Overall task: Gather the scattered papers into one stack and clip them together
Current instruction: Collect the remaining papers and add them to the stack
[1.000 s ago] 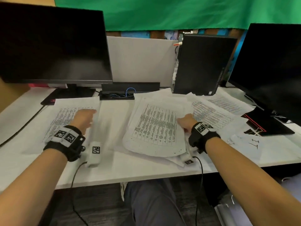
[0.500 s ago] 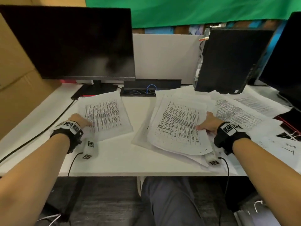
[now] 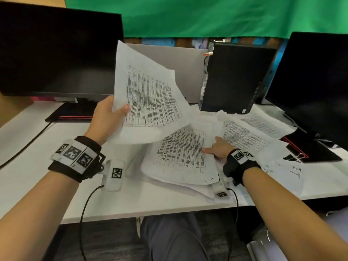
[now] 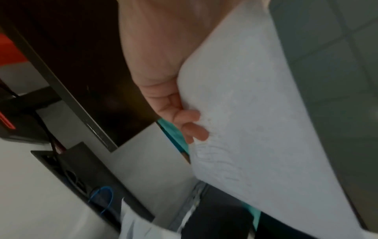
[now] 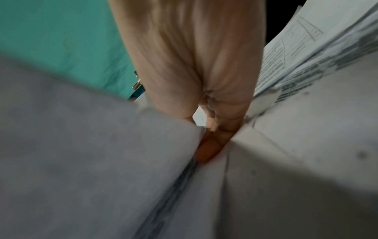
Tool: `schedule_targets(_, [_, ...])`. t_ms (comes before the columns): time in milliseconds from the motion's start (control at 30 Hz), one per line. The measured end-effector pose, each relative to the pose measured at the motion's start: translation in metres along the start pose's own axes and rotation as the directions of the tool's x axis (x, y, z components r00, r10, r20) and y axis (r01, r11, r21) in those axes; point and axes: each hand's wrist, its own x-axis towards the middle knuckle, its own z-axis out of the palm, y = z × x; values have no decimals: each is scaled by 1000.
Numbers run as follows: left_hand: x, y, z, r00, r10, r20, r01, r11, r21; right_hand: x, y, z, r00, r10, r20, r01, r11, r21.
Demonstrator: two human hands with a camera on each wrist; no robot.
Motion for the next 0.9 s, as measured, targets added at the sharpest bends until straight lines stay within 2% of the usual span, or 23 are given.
schedule_targets(100, [-3, -12, 37, 971, -92, 221, 83, 995, 49, -57, -36, 8, 999, -15, -43, 14, 999, -29])
schedule_targets(200, [-8, -34, 69, 897, -234, 374, 196, 971, 138, -91, -48, 14, 996, 2, -95, -2, 1000, -3])
schedule_targets(267, [-10, -44, 84, 875, -305, 375, 229, 945, 234, -97, -49, 12, 999, -20, -47, 25, 993, 111])
schedule_targets(300, [-10, -50, 89, 877, -341, 338, 244, 923, 298, -99, -48, 11, 999, -30, -22, 34, 981, 193])
schedule_targets(333, [-11, -54, 92, 873, -392, 291, 280, 890, 361, -99, -45, 8, 999, -5, -31, 11, 979, 202])
schedule_targets(400, [-16, -57, 94, 829, -502, 247, 367, 821, 438, -95, -40, 1, 987, 0, -162, 36, 975, 221])
schedule_targets(467, [-22, -58, 98, 768, -564, 303, 444, 810, 384, -88, -31, -12, 952, 22, -305, 29, 986, 163])
schedule_targets(500, [-25, -59, 101, 754, -571, 324, 471, 814, 339, -90, -31, -15, 950, 25, -311, 21, 990, 142])
schedule_targets(567, [-31, -58, 104, 774, -536, 337, 484, 844, 231, -96, -37, -16, 961, -36, -273, 56, 996, 66])
schedule_targets(633, [-32, -59, 105, 803, -476, 359, 477, 874, 91, -100, -48, -16, 960, -120, -253, 94, 989, -110])
schedule_targets(700, [-32, -63, 102, 815, -448, 367, 467, 883, 41, -102, -59, -17, 962, -164, -218, 105, 961, -257])
schedule_targets(767, [-33, -68, 99, 820, -462, 338, 473, 879, 55, -99, -66, -18, 973, -136, -185, 69, 941, -330])
schedule_targets(833, [-35, -74, 95, 829, -481, 286, 486, 872, 60, -98, -68, -22, 969, -90, -232, -1, 932, -364])
schedule_targets(900, [-38, -78, 89, 837, -493, 239, 511, 859, -18, -99, -64, -26, 965, -61, -255, -43, 923, -381])
